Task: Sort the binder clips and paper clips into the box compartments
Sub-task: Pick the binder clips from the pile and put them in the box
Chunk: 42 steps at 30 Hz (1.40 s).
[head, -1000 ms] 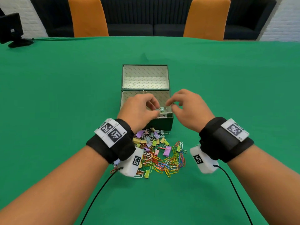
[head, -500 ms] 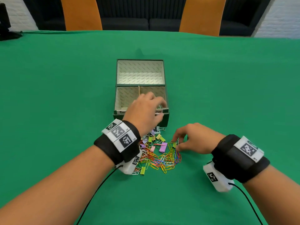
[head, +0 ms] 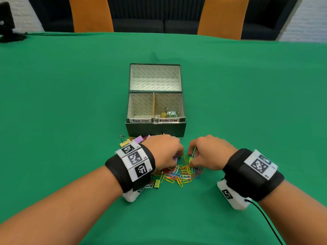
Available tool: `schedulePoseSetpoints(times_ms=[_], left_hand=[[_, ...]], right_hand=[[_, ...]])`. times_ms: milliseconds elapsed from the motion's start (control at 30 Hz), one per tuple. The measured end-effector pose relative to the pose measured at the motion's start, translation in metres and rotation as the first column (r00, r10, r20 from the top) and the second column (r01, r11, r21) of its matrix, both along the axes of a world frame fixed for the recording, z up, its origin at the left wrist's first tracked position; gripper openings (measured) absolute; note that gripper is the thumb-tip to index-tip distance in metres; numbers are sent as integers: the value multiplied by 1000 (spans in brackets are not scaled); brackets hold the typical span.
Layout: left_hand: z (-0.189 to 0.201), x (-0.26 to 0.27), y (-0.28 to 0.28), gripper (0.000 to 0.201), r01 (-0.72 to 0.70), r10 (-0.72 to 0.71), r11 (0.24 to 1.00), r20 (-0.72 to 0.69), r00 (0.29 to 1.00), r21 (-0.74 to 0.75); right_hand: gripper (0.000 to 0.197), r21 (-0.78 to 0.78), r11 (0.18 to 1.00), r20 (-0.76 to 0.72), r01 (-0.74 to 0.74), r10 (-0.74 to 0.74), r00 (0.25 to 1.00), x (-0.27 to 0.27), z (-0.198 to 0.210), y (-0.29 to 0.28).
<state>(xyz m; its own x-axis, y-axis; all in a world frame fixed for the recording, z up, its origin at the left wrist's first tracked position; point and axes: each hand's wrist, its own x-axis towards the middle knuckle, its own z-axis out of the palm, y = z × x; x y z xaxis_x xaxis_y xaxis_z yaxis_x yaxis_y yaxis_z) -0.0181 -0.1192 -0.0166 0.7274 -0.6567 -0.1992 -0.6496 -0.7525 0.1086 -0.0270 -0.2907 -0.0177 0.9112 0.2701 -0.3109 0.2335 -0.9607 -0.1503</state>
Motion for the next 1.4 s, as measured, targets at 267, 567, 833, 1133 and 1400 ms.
schedulePoseSetpoints(times_ms=[267,567,833,1133,1400], left_hand=[[9,-4,7,23,-1,11,991,71,997,-132],[20,3,22,21,-170,125,842,-123,985,-512],[25,11,36,18,-300,297,675,-123,947,-674],[41,23,41,22,-329,495,505,-44,868,-798],[61,54,40,10,-303,614,409,14,789,-861]], right_hand=[[16,81,996,55,-24,20,998,-5,11,2],[17,233,972,40,-41,33,999,-2,15,-1],[7,661,748,107,63,-176,979,9,23,3],[22,474,880,425,-24,-204,882,59,55,36],[20,576,817,434,10,-316,844,40,39,34]])
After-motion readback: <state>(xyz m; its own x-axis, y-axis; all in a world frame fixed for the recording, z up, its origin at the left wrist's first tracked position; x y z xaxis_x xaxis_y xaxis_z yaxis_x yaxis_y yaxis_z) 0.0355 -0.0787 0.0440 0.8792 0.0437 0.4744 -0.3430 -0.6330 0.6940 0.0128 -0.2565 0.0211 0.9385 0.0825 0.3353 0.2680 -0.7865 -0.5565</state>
